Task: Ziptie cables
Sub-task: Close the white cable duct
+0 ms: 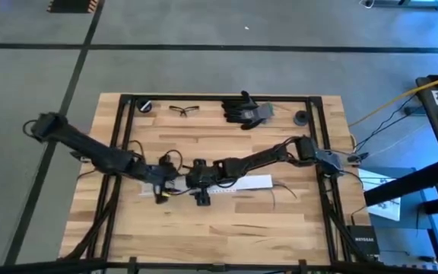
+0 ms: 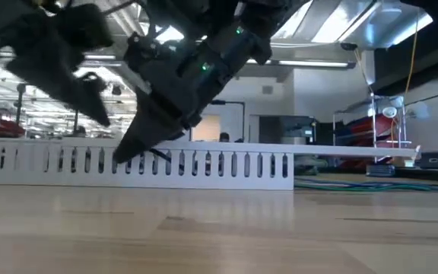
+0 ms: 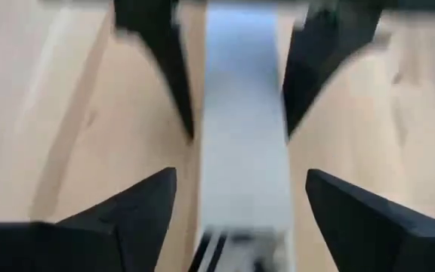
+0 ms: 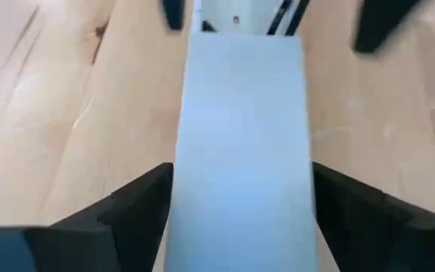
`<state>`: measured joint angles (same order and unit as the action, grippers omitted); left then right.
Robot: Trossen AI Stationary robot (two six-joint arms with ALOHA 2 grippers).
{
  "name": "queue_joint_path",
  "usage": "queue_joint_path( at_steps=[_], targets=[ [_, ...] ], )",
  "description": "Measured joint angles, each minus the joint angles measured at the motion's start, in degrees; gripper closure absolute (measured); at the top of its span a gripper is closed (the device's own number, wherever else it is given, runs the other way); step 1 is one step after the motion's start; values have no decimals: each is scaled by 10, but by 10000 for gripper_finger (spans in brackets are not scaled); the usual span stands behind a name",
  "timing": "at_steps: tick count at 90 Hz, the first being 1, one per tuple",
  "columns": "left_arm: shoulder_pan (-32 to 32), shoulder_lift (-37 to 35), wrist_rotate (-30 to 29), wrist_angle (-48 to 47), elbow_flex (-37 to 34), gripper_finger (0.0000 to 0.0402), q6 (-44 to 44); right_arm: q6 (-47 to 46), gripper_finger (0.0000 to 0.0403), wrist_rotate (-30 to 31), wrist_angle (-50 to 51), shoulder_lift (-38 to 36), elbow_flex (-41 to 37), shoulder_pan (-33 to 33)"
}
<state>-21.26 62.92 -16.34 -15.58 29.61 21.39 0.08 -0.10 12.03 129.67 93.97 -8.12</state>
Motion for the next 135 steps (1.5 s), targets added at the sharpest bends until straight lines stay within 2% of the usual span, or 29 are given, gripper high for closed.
queue_joint_path(
  at_steps=[6,13,39,49,66,85,106,116,135],
  targets=[
    [-19,-27,-33,-38,-8,119,15,-1,119,0,-4,2,1,-1],
    [-40,-47,-49,-36,-30,119,27,-9,119,-1,-6,5,1,-1],
    [-65,-56,-50,82,-124,119,64,-13,119,-4,-15,5,0,-1],
    [-65,-56,-32,128,-147,119,65,-18,119,1,-15,5,0,-1],
    [-65,-56,-1,143,-149,119,64,-28,119,4,-15,5,0,-2],
    [-65,-56,67,143,-130,119,93,-27,119,5,-14,4,0,-1],
    [-65,-56,93,89,-102,119,162,-27,119,16,-15,4,0,-2],
    [-67,-56,118,97,-102,119,195,-26,118,15,-14,4,0,-2],
    [-72,-63,126,108,-95,119,215,-16,118,13,-14,3,1,-3]
  ],
)
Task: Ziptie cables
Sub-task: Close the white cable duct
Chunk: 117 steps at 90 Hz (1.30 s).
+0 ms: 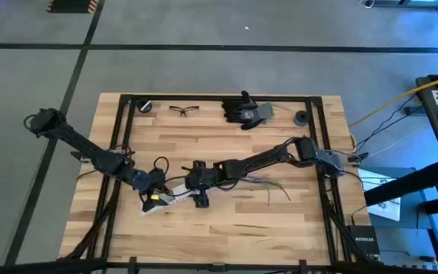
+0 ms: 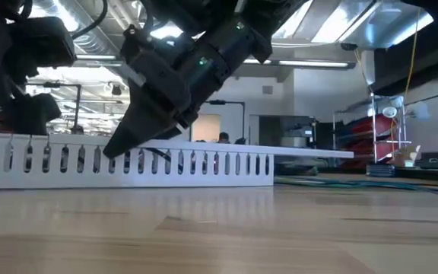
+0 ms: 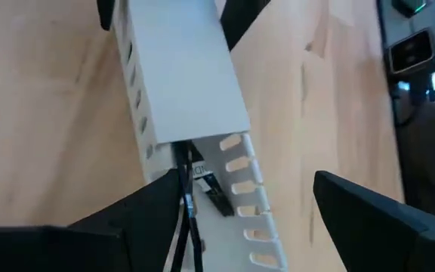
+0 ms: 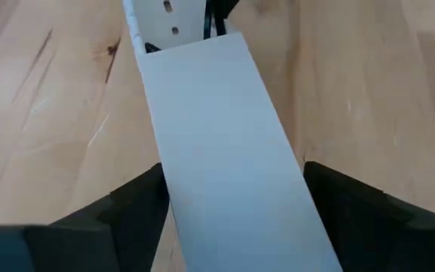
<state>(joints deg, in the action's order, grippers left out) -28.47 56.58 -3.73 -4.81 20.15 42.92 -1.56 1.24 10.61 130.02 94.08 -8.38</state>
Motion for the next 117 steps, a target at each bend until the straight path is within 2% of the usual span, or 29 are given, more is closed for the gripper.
queue_joint_path(
  at_steps=[17,28,47,68,89,103,117],
  targets=[
    [-25,1,14,7,5,119,51,1,118,18,9,3,0,3],
    [-36,1,-14,-1,5,119,70,2,119,18,12,3,0,3],
    [-51,1,-77,-72,2,119,82,3,119,18,19,3,0,2],
    [-67,-5,-78,-137,11,119,108,3,119,16,26,3,0,2],
    [-55,-46,-66,-198,80,119,43,3,119,13,26,3,0,2],
    [-50,-45,-64,-261,68,119,10,3,119,12,26,3,0,2],
    [-7,-45,-67,-299,59,119,0,3,119,12,27,3,0,1]
  ],
)
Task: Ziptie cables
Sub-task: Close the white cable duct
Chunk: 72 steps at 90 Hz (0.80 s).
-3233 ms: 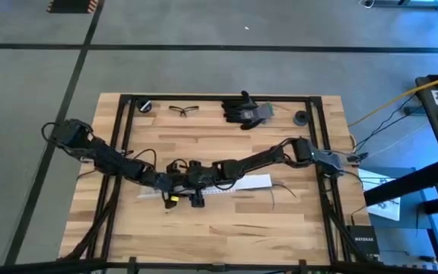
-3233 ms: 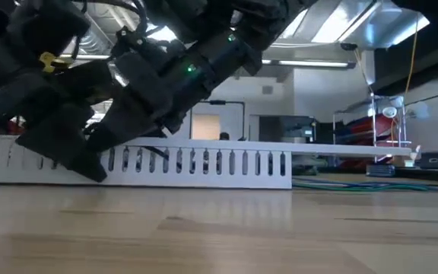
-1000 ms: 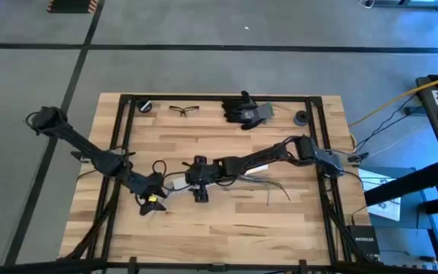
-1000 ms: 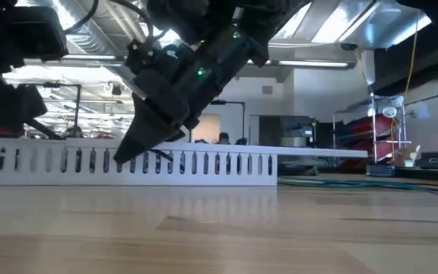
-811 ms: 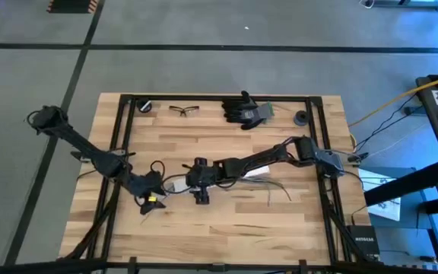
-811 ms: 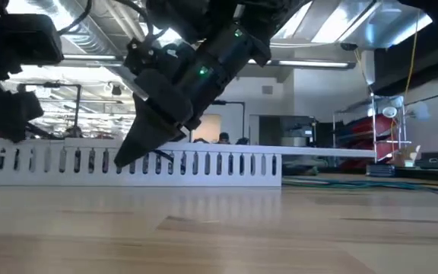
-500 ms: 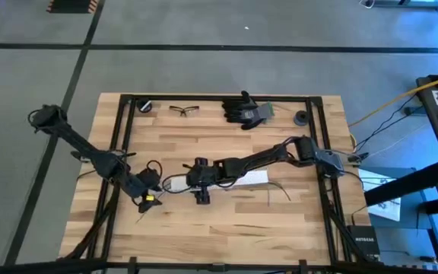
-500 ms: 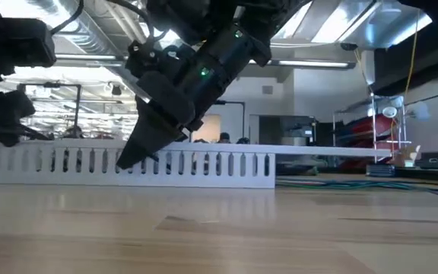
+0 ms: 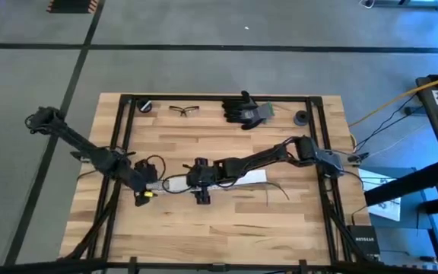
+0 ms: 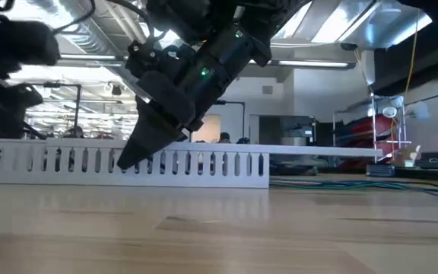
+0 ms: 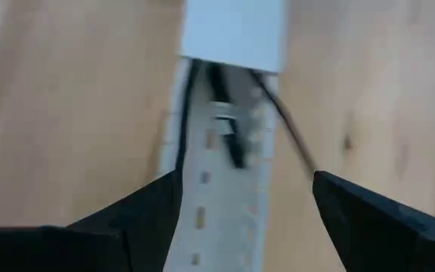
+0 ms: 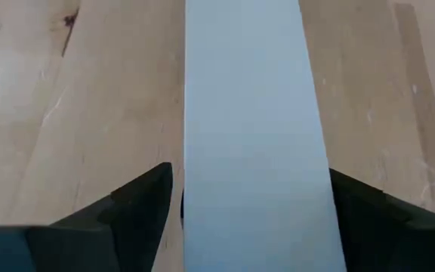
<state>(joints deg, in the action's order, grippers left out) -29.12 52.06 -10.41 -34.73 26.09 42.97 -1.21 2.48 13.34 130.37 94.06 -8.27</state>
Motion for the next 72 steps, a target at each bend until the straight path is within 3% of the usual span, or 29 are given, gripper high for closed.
queue_joint_path(
  at_steps=[14,36,46,60,72],
  targets=[
    [38,-1,40,-23,33,119,-64,0,119,0,0,0,0,0],
    [38,-2,54,-229,112,119,-55,1,119,0,-1,0,0,0],
    [35,-2,55,-264,140,119,-45,3,119,0,1,0,0,0],
    [36,-3,-46,-204,176,119,-95,5,119,0,2,0,0,0],
    [44,-3,-141,-100,147,119,-162,5,119,0,2,0,0,0]
  ],
)
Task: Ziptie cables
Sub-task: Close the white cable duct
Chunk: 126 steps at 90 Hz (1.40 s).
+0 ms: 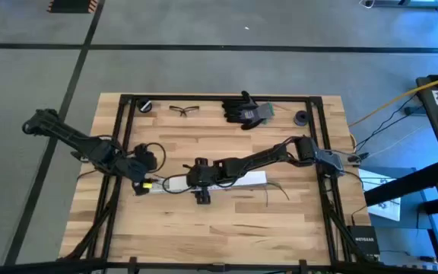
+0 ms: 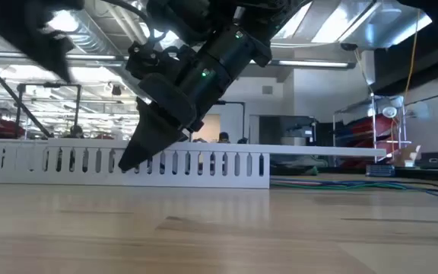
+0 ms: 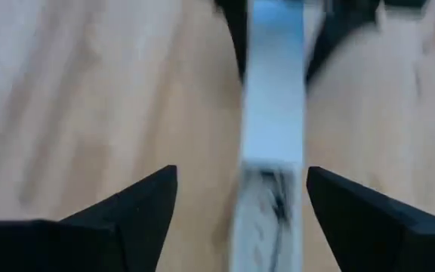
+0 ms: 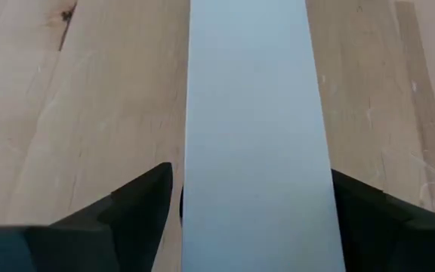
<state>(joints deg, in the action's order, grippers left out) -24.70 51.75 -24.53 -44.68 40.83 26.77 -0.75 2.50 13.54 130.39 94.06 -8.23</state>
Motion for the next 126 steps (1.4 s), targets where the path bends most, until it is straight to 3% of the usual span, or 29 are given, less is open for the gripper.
queue_joint_path(
  at_steps=[11,24,48,87,126],
  targets=[
    [9,7,9,90,-63,119,-17,0,119,0,1,0,0,0],
    [9,17,62,131,-133,119,31,0,119,-1,1,0,0,0],
    [-8,16,104,220,-190,119,79,0,119,-1,1,0,0,0],
    [-35,20,104,248,-206,119,106,0,119,-1,0,0,0,0],
    [-35,106,76,297,-207,154,104,-3,119,-1,0,0,0,0]
  ],
)
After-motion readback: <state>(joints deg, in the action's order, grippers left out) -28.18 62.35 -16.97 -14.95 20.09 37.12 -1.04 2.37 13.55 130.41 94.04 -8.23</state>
